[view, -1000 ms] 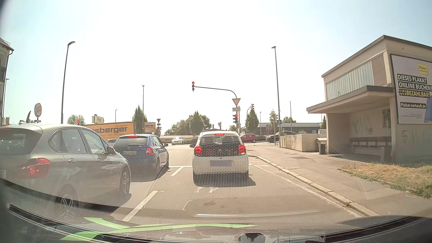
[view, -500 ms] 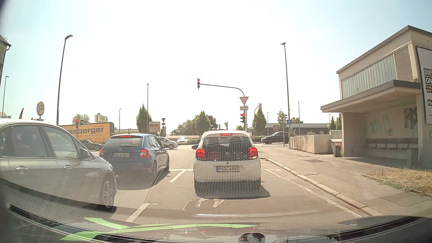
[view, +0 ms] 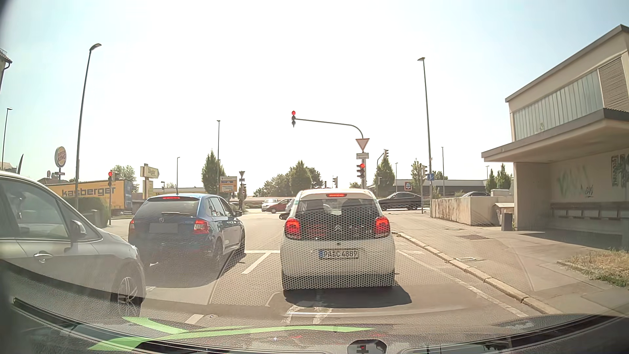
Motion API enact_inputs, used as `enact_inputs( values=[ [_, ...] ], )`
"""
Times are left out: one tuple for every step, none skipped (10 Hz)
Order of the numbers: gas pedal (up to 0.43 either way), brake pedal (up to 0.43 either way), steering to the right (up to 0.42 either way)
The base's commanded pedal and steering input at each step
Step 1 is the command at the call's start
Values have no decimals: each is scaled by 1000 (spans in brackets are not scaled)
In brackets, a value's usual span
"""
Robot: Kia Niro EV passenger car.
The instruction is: Follow the waypoints while adhering to traffic rules and regulations
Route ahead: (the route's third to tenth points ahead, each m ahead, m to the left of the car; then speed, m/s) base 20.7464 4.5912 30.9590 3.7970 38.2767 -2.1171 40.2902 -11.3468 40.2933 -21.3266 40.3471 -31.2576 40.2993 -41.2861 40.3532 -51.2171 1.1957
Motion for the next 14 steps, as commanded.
enact_inputs(
  values=[
    [0, 280, -57],
    [0, 280, -54],
    [0, 280, -50],
    [0, 280, -42],
    [0, 280, -38],
    [0, 280, -33],
    [0, 280, -28],
    [0, 250, -19],
    [0, 250, -9],
    [0, 250, 4],
    [0, 250, 14],
    [0, 250, 20],
    [0, 250, 15],
    [0, 244, 10]
  ],
)
